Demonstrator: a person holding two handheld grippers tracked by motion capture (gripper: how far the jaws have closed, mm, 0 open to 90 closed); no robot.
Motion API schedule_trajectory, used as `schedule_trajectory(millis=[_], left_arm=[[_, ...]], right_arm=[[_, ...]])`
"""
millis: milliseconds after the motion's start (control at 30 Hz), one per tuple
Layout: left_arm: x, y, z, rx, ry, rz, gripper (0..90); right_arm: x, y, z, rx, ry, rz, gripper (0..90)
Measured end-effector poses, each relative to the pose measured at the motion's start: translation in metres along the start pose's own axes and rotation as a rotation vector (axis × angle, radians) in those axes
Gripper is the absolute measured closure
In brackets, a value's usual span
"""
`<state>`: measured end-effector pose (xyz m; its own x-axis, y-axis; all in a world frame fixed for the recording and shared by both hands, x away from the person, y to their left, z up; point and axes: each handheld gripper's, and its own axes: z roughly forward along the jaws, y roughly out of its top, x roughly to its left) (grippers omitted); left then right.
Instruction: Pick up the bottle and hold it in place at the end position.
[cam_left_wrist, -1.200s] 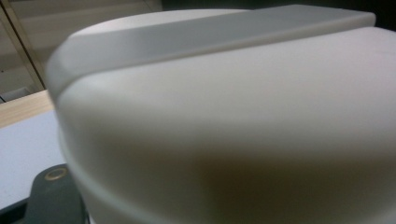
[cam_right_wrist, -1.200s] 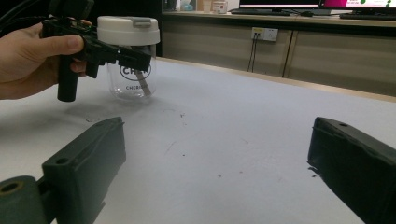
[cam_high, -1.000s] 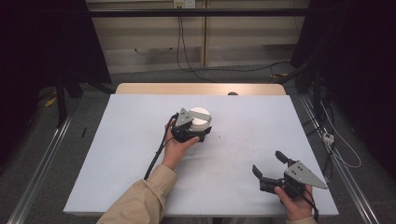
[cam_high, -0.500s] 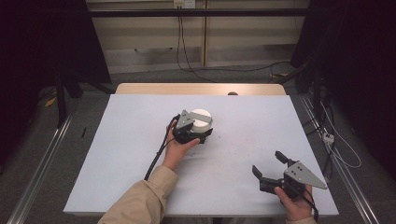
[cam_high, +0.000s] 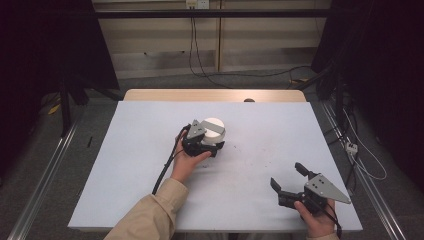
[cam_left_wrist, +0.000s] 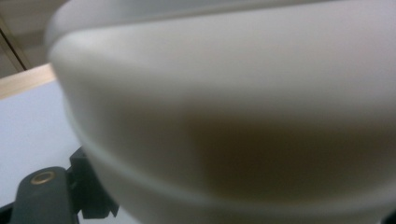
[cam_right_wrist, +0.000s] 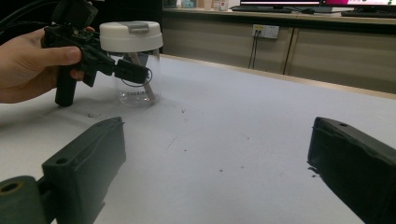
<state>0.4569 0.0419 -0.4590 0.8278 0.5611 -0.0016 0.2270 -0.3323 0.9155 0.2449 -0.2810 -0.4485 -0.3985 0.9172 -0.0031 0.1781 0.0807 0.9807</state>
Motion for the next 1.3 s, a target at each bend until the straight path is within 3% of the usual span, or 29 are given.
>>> schedule_trajectory(millis=[67, 133, 200, 667, 1300], left_arm=[[-0.001, 0.000, -0.001, 0.005, -0.003, -0.007, 14.1], [-0.002, -0.001, -0.004, 0.003, 0.013, 0.014, 14.4], [-0.003, -0.002, -0.004, -0.002, 0.002, -0.008, 15.6], [-0.006, -0.004, -0.006, -0.011, 0.016, 0.000, 18.6], [-0.006, -0.005, -0.006, -0.010, 0.011, -0.005, 18.6]], right_arm=[[0.000, 0.000, 0.000, -0.001, 0.000, 0.000, 3.6], [0.001, 0.000, 0.000, 0.002, -0.002, -0.001, 3.6], [0.002, 0.000, 0.001, 0.001, -0.001, -0.002, 3.6], [0.001, 0.006, 0.013, 0.033, 0.009, 0.015, 3.7], [0.024, 0.016, 0.064, 0.120, 0.099, 0.009, 4.3]])
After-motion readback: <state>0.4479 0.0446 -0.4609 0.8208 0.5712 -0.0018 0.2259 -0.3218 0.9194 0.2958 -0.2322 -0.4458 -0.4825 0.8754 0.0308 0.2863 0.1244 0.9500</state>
